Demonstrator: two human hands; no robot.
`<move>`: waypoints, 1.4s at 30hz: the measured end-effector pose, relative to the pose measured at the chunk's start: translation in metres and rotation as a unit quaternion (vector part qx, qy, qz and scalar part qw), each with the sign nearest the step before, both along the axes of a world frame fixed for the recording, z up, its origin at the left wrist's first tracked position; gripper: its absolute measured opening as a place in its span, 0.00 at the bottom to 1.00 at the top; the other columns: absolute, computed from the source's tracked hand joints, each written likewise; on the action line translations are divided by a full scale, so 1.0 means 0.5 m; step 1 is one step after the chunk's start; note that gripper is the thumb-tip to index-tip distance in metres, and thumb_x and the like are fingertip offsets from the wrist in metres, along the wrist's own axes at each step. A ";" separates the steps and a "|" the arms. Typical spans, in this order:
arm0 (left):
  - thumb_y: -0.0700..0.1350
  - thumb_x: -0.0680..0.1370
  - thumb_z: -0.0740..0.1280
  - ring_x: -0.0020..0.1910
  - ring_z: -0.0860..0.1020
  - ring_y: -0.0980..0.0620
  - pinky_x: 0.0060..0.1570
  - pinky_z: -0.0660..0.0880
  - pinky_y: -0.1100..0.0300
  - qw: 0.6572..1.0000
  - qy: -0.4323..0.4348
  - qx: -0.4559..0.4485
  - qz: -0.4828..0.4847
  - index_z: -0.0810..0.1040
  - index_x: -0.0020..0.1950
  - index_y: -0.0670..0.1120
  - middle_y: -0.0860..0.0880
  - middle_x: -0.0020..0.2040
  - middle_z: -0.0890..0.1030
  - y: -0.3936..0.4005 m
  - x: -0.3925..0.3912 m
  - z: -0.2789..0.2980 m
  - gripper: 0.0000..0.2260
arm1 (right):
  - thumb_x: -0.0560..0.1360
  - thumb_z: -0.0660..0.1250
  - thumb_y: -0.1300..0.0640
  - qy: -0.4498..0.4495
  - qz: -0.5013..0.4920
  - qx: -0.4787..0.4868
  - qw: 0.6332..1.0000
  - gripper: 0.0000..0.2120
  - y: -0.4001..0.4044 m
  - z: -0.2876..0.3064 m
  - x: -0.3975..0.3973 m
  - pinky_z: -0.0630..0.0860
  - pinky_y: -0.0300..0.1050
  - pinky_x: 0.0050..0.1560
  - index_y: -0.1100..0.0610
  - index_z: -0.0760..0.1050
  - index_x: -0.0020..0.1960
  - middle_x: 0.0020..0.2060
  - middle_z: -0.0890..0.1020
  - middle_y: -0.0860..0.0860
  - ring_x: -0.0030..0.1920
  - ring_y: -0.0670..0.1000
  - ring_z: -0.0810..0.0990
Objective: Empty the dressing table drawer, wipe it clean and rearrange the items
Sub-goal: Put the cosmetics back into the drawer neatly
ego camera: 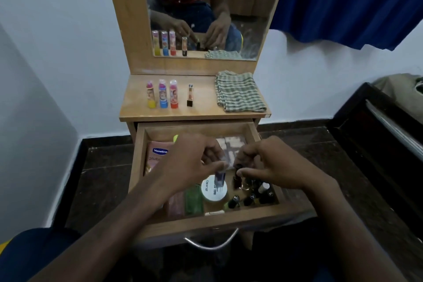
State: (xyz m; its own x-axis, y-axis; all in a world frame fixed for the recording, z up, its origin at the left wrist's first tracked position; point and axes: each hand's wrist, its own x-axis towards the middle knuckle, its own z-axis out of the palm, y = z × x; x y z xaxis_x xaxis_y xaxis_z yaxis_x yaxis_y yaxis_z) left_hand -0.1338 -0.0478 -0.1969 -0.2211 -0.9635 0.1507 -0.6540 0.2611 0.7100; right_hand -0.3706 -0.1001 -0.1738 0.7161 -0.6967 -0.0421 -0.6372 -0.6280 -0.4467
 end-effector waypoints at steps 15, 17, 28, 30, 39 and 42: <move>0.45 0.74 0.80 0.40 0.85 0.60 0.46 0.82 0.65 0.998 -0.040 0.046 -0.033 0.87 0.50 0.46 0.53 0.42 0.87 -0.007 -0.103 -0.061 0.07 | 0.72 0.81 0.54 0.147 -0.011 0.024 0.989 0.08 -0.012 -0.011 -0.039 0.83 0.42 0.47 0.49 0.87 0.50 0.39 0.86 0.45 0.40 0.40 0.84; 0.45 0.75 0.80 0.41 0.85 0.60 0.46 0.82 0.65 0.997 -0.040 0.053 -0.033 0.87 0.50 0.48 0.53 0.42 0.87 -0.009 -0.107 -0.065 0.06 | 0.72 0.81 0.55 0.134 -0.012 0.026 0.991 0.07 -0.015 -0.012 -0.045 0.83 0.41 0.45 0.48 0.88 0.49 0.38 0.86 0.44 0.39 0.40 0.83; 0.50 0.74 0.81 0.39 0.85 0.63 0.45 0.84 0.62 0.995 0.030 0.078 -0.048 0.86 0.50 0.48 0.54 0.42 0.87 -0.003 -0.120 -0.078 0.09 | 0.78 0.75 0.51 0.006 -0.061 -0.078 0.995 0.03 -0.037 -0.029 -0.049 0.68 0.27 0.36 0.48 0.86 0.47 0.36 0.83 0.39 0.36 0.35 0.79; 0.53 0.74 0.80 0.40 0.85 0.62 0.45 0.84 0.62 0.996 0.032 0.073 -0.045 0.86 0.52 0.46 0.54 0.42 0.87 -0.004 -0.113 -0.072 0.13 | 0.78 0.75 0.50 -0.001 -0.061 -0.080 0.995 0.02 -0.039 -0.033 -0.051 0.69 0.27 0.36 0.48 0.86 0.47 0.35 0.82 0.39 0.35 0.35 0.79; 0.49 0.79 0.74 0.43 0.81 0.63 0.46 0.82 0.61 0.982 -0.046 -0.124 0.136 0.85 0.54 0.53 0.59 0.45 0.84 -0.047 0.036 -0.008 0.04 | 0.74 0.79 0.59 -0.143 -0.109 -0.143 0.973 0.06 -0.046 -0.052 0.023 0.75 0.29 0.43 0.51 0.87 0.48 0.41 0.85 0.41 0.41 0.39 0.81; 0.49 0.80 0.73 0.51 0.77 0.56 0.42 0.77 0.60 0.931 -0.133 -0.241 0.242 0.83 0.60 0.53 0.55 0.53 0.83 -0.057 0.092 0.013 0.09 | 0.76 0.77 0.57 -0.185 -0.112 -0.154 0.964 0.07 -0.075 -0.043 0.087 0.80 0.38 0.48 0.51 0.86 0.53 0.44 0.86 0.42 0.44 0.39 0.82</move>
